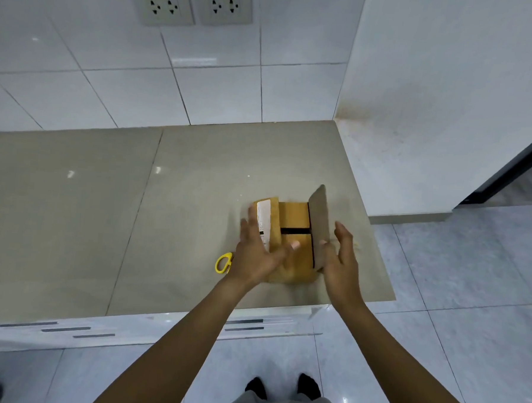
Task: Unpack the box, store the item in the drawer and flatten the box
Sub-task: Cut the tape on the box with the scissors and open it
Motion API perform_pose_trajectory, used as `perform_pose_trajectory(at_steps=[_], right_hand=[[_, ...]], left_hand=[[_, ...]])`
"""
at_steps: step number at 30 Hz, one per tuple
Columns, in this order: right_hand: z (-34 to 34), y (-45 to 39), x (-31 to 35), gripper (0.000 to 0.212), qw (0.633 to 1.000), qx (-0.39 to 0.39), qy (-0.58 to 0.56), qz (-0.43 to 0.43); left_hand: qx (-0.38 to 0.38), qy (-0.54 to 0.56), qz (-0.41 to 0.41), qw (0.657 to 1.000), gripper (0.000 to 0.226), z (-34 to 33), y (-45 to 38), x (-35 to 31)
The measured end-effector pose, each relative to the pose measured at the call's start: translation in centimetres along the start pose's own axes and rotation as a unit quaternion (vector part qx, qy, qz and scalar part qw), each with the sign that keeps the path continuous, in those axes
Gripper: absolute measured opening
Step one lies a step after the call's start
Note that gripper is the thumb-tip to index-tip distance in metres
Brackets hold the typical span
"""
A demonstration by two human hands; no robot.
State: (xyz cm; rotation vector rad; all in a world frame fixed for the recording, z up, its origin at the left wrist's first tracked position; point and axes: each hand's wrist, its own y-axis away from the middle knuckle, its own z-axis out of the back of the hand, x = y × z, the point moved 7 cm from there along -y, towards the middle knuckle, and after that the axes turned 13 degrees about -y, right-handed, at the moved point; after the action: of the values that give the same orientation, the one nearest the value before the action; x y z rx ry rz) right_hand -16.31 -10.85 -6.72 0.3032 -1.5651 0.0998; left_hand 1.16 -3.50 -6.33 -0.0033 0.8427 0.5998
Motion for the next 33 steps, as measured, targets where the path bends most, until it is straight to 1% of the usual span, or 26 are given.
perform_pose_trajectory(at_steps=[2, 3, 4, 5, 6, 7, 8, 9, 10, 11, 12, 13, 14, 16, 17, 18, 20, 21, 23, 24, 26, 27, 28, 29, 30, 33], right_hand=[[0.9, -0.5, -0.5, 0.044, 0.997, -0.029, -0.059, -0.046], [1.3, -0.6, -0.5, 0.045, 0.997, -0.042, -0.047, -0.047], [1.7, -0.8, -0.3, 0.047, 0.998, -0.052, -0.002, -0.030], [2.1, -0.9, 0.1, 0.052, 0.997, -0.058, 0.058, -0.003], [2.3, -1.1, 0.5, 0.056, 0.991, -0.059, 0.116, 0.031], [2.5, -1.2, 1.0, 0.060, 0.981, -0.054, 0.171, 0.069], [2.4, -1.4, 1.4, 0.063, 0.966, -0.040, 0.231, 0.110], [2.1, -1.5, 1.7, 0.064, 0.944, -0.020, 0.293, 0.149], [1.7, -1.6, 2.0, 0.064, 0.919, 0.007, 0.349, 0.184], [1.1, -1.7, 2.0, 0.062, 0.893, 0.040, 0.393, 0.216], [0.5, -1.8, 1.9, 0.059, 0.870, 0.079, 0.424, 0.239], [-0.2, -1.8, 1.7, 0.052, 0.854, 0.114, 0.443, 0.250], [-0.8, -1.9, 1.6, 0.044, 0.850, 0.139, 0.443, 0.249], [-1.5, -2.4, 1.5, 0.037, 0.868, 0.149, 0.417, 0.225], [-1.8, -2.6, 1.5, 0.036, 0.875, 0.145, 0.413, 0.208], [-2.0, -2.9, 1.4, 0.035, 0.875, 0.142, 0.420, 0.194], [-2.2, -3.1, 1.4, 0.035, 0.877, 0.146, 0.425, 0.170], [-2.2, -3.0, 1.6, 0.034, 0.886, 0.153, 0.409, 0.154], [-1.9, -2.3, 2.6, 0.033, 0.911, 0.171, 0.351, 0.133], [-1.8, -1.7, 3.2, 0.035, 0.918, 0.186, 0.325, 0.133], [-1.7, -0.1, 4.1, 0.038, 0.912, 0.234, 0.301, 0.148], [-1.6, 0.8, 4.3, 0.039, 0.899, 0.264, 0.310, 0.163], [-1.6, 1.8, 4.2, 0.038, 0.878, 0.295, 0.329, 0.182], [-1.5, 2.8, 3.8, 0.035, 0.856, 0.321, 0.351, 0.201], [-1.3, 3.7, 3.3, 0.031, 0.834, 0.342, 0.373, 0.218], [-1.2, 5.6, 1.4, 0.018, 0.769, 0.368, 0.443, 0.278]], left_hand=[[0.019, -0.111, -0.007, 0.994, 0.127, -0.8, 0.0, -0.3], [0.025, -0.128, -0.003, 0.991, 0.127, -0.9, -0.1, -0.2], [0.028, -0.112, -0.002, 0.993, 0.124, -0.7, -0.2, -0.1], [0.033, -0.059, -0.007, 0.998, 0.118, -0.3, -0.2, 0.0], [0.037, 0.018, -0.016, 0.999, 0.111, 0.2, -0.1, 0.3], [0.041, 0.088, -0.022, 0.995, 0.104, 0.9, 0.0, 0.9], [0.037, 0.130, -0.017, 0.991, 0.098, 1.8, 0.3, 1.7], [0.020, 0.136, -0.013, 0.990, 0.094, 2.8, 0.7, 2.6], [-0.016, 0.104, -0.016, 0.994, 0.091, 4.0, 1.1, 3.6], [-0.059, 0.041, -0.024, 0.997, 0.091, 5.3, 1.4, 4.5], [-0.091, -0.041, -0.033, 0.994, 0.093, 6.3, 1.6, 5.2], [-0.104, -0.131, -0.045, 0.985, 0.095, 6.9, 1.7, 5.6], [-0.099, -0.229, -0.057, 0.967, 0.095, 6.9, 1.7, 6.0], [-0.058, -0.396, -0.066, 0.914, 0.084, 6.0, 1.3, 6.7], [-0.029, -0.437, -0.061, 0.897, 0.074, 5.4, 1.0, 7.2], [-0.002, -0.449, -0.052, 0.892, 0.067, 4.9, 0.7, 7.8], [0.032, -0.425, -0.037, 0.904, 0.059, 4.1, 0.5, 8.7], [0.040, -0.396, -0.027, 0.917, 0.056, 3.9, 0.4, 8.9], [0.056, -0.309, 0.011, 0.949, 0.050, 3.4, 0.2, 9.4], [0.064, -0.263, 0.030, 0.962, 0.048, 3.1, 0.2, 9.6], [0.090, -0.147, 0.037, 0.984, 0.052, 2.4, 0.4, 9.3], [0.109, -0.059, 0.042, 0.991, 0.053, 2.2, 0.6, 9.0], [0.131, 0.023, 0.051, 0.990, 0.053, 2.0, 0.9, 8.8], [0.151, 0.071, 0.058, 0.984, 0.054, 2.1, 1.2, 8.4], [0.161, 0.081, 0.062, 0.982, 0.059, 2.3, 1.3, 8.0], [0.176, 0.016, 0.051, 0.983, 0.093, 2.9, 1.5, 7.3]])
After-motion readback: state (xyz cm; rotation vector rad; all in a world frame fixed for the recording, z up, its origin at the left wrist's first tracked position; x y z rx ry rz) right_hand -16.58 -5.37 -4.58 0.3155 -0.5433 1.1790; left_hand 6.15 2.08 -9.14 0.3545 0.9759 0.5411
